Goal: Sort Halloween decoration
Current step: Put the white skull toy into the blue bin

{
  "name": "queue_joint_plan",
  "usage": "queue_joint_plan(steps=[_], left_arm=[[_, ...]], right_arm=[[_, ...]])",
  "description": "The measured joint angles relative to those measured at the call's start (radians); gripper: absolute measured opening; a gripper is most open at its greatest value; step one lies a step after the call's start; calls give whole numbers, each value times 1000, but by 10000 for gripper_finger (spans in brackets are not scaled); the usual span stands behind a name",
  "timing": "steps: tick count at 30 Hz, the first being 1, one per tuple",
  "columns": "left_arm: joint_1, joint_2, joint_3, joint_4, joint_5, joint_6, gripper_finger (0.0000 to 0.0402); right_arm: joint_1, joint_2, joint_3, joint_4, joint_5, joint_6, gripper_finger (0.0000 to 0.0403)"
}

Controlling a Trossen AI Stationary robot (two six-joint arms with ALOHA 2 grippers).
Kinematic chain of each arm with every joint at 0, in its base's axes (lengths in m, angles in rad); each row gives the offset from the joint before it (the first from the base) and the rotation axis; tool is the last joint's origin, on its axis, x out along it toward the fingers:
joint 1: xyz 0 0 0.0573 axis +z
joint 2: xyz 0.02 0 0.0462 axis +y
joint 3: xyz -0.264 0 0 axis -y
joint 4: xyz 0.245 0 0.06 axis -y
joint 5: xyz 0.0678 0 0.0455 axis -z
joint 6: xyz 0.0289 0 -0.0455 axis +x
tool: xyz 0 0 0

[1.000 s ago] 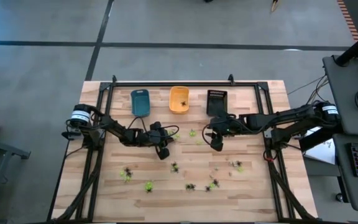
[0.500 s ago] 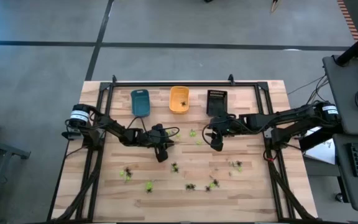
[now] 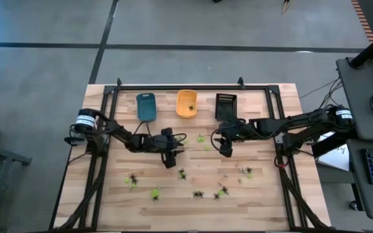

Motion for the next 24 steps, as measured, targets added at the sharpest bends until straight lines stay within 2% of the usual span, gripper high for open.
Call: queue_joint_plan(steps=[8, 24], left_arm=[[0, 84, 50, 14, -44, -17, 97], [0, 83, 51, 6, -33, -27, 10]], right_arm=[[0, 0, -1, 0, 0, 0, 135], [0, 0, -14, 23, 2, 1, 134]])
